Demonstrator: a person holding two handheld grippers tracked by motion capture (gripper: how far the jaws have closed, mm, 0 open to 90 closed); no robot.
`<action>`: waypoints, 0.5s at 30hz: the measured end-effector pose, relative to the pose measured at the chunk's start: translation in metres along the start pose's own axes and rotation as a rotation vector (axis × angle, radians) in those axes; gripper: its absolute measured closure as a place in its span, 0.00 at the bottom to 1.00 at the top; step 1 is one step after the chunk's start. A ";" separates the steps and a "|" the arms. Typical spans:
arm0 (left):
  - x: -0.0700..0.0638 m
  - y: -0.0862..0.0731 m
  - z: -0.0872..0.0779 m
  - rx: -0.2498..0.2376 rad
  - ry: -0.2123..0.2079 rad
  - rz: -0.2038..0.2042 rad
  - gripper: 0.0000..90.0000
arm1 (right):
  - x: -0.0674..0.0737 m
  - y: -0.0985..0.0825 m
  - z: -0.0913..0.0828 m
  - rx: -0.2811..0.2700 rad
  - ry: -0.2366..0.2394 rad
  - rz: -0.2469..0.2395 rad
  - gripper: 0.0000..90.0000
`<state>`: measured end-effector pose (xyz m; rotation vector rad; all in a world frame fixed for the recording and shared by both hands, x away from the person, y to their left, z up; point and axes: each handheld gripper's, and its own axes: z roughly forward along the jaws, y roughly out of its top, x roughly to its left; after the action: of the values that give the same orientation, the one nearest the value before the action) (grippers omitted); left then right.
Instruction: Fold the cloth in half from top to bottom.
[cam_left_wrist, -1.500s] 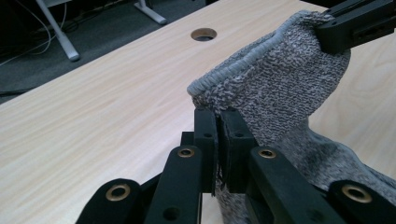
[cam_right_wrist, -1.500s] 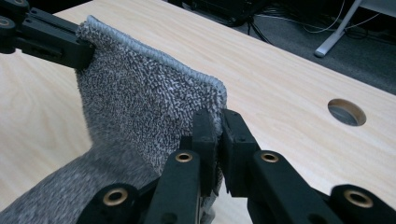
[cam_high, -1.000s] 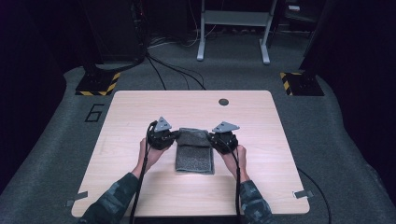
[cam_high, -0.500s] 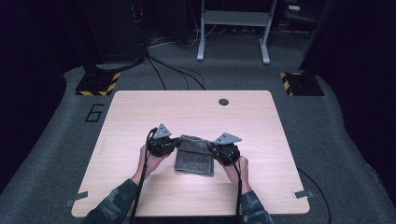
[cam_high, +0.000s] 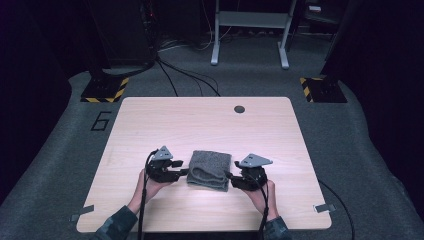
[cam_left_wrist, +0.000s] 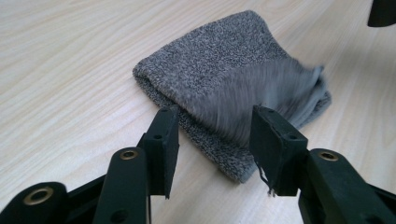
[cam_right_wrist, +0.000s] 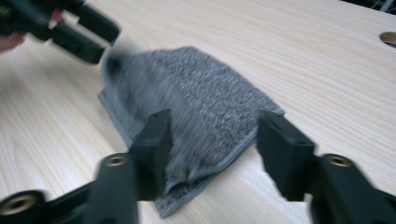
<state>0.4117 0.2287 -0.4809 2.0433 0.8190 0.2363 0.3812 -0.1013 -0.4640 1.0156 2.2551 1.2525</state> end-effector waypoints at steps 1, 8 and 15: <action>0.001 0.001 -0.002 -0.010 0.010 -0.007 0.55 | -0.003 0.000 0.000 0.000 -0.011 0.016 0.41; 0.008 0.020 0.013 -0.016 0.097 -0.008 0.42 | -0.013 0.002 0.025 0.059 -0.083 0.091 0.29; 0.003 0.020 0.043 0.092 0.149 0.070 0.37 | -0.005 -0.006 0.059 0.182 -0.119 0.090 0.22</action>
<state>0.4427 0.1940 -0.4908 2.1630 0.8641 0.4007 0.4183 -0.0725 -0.5008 1.2357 2.2849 1.0064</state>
